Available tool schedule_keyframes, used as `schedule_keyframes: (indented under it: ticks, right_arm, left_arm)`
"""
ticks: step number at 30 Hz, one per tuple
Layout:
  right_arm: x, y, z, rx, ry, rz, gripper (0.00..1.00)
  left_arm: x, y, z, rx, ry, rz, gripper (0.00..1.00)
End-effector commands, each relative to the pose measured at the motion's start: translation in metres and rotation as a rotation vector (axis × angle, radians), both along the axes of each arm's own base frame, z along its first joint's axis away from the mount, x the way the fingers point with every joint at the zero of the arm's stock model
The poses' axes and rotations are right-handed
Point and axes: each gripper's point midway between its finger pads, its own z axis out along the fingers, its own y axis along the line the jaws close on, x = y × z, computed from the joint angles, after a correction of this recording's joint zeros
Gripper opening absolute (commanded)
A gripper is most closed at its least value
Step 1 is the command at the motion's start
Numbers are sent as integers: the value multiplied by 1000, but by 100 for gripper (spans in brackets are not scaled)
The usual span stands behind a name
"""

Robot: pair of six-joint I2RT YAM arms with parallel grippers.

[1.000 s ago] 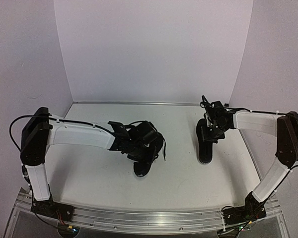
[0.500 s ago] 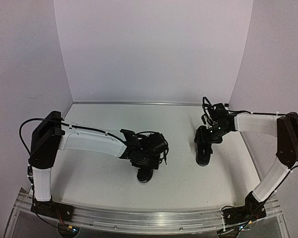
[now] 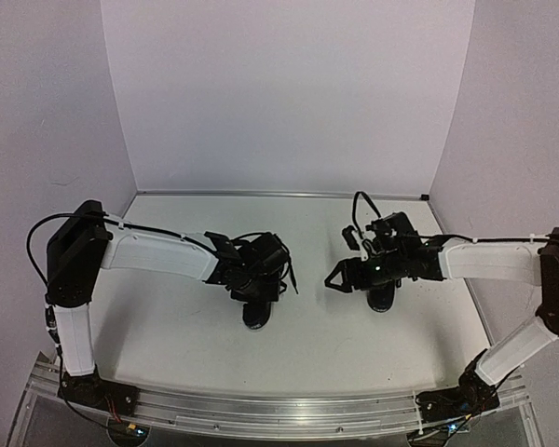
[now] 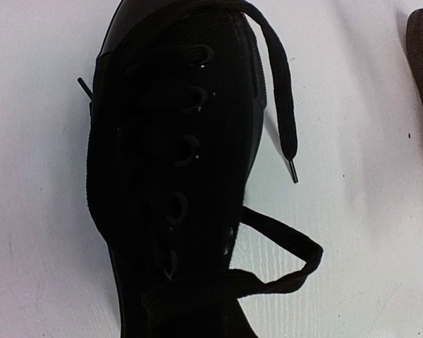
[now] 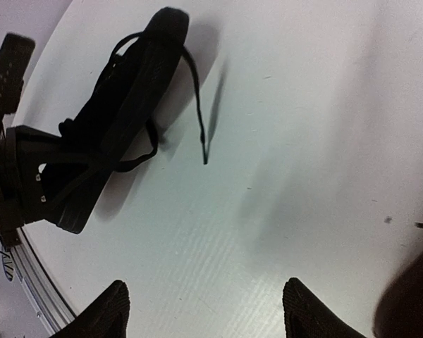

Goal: Tie the shoes

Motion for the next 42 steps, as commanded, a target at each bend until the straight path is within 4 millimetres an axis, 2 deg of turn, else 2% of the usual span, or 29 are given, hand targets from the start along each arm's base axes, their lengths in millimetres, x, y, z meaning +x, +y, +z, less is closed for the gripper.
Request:
schedule_keyframes:
  ticks: [1, 6, 9, 16, 22, 25, 30, 35, 38, 39, 42]
  right_arm:
    - [0, 44, -15, 104, -26, 18, 69]
    - [3, 86, -34, 109, -64, 56, 70]
    - [9, 102, -45, 95, -89, 44, 73]
    - [34, 116, -59, 84, -149, -96, 79]
    - [48, 141, -67, 103, -187, -114, 84]
    - [59, 134, -70, 79, -217, -189, 80]
    - [69, 102, -51, 44, -301, -327, 63]
    - [70, 83, 1, 62, -414, -363, 39]
    - [67, 74, 25, 53, -462, -358, 29]
    - [66, 73, 31, 54, -471, -351, 28]
    - [55, 79, 34, 29, -448, -253, 38]
  left_arm:
    - [12, -4, 34, -113, -73, -9, 0]
    - [9, -5, 39, -149, -71, -20, 0]
    - [9, -2, 45, -161, -83, -18, 0]
    - [6, -3, 70, -229, -108, -39, 0]
    - [3, -2, 80, -241, -118, -53, 0]
    - [2, 1, 80, -239, -117, -50, 0]
    - [-2, 6, 82, -241, -104, -39, 0]
    - [-17, 11, 72, -225, -58, -31, 0]
    - [-29, 8, 62, -199, -32, -29, 0]
    - [-33, 6, 60, -200, -30, -31, 0]
    - [-33, 7, 68, -214, -51, -20, 0]
